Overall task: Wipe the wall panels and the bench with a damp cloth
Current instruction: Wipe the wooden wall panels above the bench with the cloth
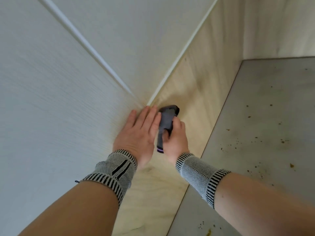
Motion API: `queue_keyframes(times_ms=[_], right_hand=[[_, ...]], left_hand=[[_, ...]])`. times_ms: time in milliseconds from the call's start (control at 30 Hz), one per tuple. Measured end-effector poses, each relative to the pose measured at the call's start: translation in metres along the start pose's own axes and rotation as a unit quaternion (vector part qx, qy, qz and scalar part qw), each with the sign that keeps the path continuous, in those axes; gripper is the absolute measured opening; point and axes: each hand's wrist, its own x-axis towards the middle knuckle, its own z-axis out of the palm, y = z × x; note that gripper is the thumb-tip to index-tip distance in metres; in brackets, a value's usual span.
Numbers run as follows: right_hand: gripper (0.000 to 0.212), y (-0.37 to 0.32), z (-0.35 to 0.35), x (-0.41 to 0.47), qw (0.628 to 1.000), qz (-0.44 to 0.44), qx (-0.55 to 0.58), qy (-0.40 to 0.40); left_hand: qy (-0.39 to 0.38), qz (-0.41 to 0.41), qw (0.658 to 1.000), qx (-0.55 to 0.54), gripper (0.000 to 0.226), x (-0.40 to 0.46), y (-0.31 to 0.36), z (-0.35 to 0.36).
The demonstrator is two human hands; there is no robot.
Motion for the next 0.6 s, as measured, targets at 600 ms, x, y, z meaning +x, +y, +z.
queue_keyframes(times_ms=[600], right_hand=[[0.031, -0.062, -0.089, 0.004, 0.969, 0.047, -0.014, -0.241]], left_hand=[[0.048, -0.114, 0.942, -0.313, 0.074, -0.021, 0.036, -0.032]])
